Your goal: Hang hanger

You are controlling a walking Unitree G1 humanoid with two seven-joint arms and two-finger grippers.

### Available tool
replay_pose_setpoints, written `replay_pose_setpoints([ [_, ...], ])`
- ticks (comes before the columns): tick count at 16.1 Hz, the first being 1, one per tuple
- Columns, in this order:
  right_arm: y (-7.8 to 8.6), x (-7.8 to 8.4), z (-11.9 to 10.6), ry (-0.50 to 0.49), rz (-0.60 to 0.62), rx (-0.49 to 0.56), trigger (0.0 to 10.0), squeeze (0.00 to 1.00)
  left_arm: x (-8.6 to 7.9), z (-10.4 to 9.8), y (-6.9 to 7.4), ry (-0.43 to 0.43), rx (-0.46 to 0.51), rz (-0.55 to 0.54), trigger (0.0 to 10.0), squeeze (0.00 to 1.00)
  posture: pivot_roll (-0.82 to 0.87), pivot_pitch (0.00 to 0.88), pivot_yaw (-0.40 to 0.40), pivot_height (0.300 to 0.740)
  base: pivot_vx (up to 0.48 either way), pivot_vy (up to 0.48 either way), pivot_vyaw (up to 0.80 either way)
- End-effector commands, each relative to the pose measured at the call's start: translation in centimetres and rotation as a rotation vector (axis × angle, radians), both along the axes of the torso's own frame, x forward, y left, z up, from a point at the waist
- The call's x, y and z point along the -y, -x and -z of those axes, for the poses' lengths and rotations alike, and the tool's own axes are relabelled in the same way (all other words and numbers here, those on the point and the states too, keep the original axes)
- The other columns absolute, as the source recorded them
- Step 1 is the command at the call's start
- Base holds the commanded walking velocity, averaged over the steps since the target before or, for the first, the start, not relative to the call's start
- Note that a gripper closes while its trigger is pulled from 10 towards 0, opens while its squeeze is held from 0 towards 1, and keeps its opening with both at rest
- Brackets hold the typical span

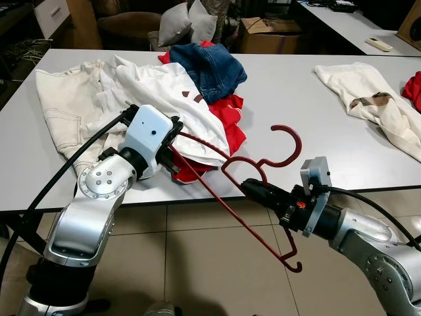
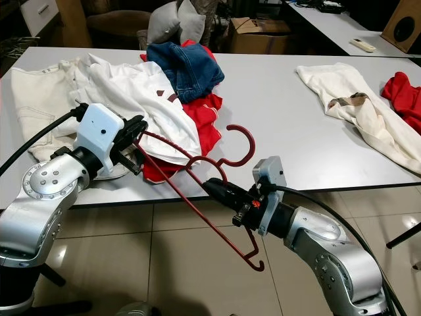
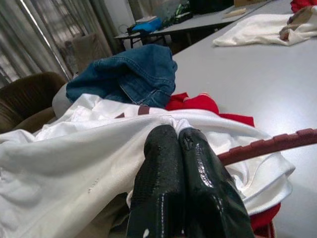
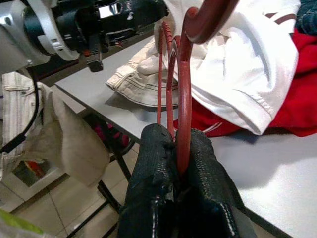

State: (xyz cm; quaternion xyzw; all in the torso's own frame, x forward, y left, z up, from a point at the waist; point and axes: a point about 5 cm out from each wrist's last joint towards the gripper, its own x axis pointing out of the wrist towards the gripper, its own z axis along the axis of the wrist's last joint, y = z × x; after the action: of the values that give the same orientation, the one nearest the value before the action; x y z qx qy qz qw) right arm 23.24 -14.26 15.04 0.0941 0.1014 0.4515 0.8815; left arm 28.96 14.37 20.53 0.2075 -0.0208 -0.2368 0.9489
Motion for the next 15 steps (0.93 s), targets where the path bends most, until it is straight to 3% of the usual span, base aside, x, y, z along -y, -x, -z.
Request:
replay_pose_setpoints([
  [1, -0.5, 0.1, -0.2, 0.023, 0.043, 0.025, 10.0, 0.00, 0.0, -0.2, 0.1, -0.021, 0.001, -0.003, 0.0, 0.00, 0.05, 0.010, -0.040, 0.740, 0.000, 0.000, 0.00],
  [4, -0.8, -0.1, 0.3, 0.043, 0.123, 0.015, 10.0, 0.00, -1.1, -0.4, -0.3, -0.032, 0.006, -0.083, 0.0, 0.00, 0.06, 0.010, -0.042, 0.740, 0.000, 0.000, 0.00],
  [11, 0.5, -1.0, 1.1, 0.064, 0.045, -0.026, 10.0, 0.00, -2.3, -0.6, -0.6, -0.058, 0.009, -0.152, 0.0, 0.00, 0.06, 0.014, -0.037, 0.740, 0.000, 0.000, 0.00],
  [15, 0.8, -0.5, 1.4, 0.088, 0.063, -0.038, 10.0, 0.00, -2.6, -0.8, -0.9, -0.059, 0.013, -0.172, 0.0, 0.00, 0.05, 0.016, -0.036, 0.740, 0.000, 0.000, 0.00],
])
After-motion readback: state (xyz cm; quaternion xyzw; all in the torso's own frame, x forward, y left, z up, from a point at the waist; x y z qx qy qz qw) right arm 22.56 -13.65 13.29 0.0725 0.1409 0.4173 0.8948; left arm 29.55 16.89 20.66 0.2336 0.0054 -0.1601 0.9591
